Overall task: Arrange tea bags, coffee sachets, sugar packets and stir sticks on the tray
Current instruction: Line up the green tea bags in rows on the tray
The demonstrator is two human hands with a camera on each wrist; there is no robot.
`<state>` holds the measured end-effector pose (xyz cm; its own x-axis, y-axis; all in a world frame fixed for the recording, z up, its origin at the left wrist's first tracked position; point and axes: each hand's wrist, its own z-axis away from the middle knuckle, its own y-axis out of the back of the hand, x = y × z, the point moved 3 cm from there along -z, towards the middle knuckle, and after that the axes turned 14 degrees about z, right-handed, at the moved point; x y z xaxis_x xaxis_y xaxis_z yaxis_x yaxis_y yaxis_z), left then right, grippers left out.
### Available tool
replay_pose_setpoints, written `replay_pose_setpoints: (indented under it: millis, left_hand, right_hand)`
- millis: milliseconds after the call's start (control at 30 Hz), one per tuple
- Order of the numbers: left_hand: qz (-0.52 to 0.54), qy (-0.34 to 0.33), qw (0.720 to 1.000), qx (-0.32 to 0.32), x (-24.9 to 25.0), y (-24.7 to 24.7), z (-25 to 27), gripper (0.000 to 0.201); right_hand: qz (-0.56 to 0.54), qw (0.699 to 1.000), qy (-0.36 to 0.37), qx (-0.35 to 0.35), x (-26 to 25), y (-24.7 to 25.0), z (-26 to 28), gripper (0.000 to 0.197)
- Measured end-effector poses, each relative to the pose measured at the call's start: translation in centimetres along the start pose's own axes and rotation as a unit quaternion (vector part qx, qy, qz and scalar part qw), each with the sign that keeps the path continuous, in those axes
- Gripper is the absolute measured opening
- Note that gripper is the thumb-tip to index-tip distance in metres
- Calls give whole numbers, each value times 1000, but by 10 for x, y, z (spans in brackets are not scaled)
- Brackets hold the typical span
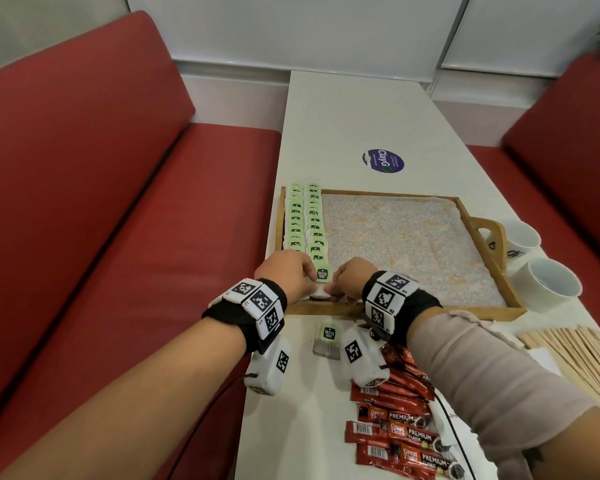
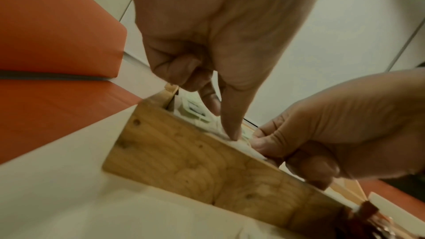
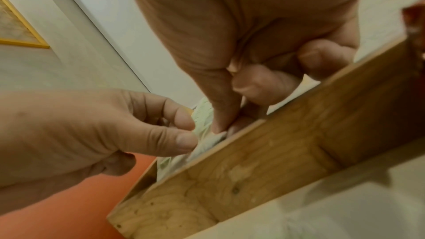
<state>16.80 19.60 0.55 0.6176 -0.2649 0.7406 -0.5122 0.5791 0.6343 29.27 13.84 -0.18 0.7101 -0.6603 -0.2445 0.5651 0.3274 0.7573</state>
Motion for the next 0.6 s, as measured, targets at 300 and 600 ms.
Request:
replay_pose_setpoints:
  millis: [300,600]
  left_hand:
    - [-66,1,997,-34,3,-5,-2,14]
    - [-74,-27,996,-34,4,-7,0,19]
  right_hand:
    - [-49,998,26,9,4,6,-1,22]
    - [29,999,15,20,1,5,-2,11]
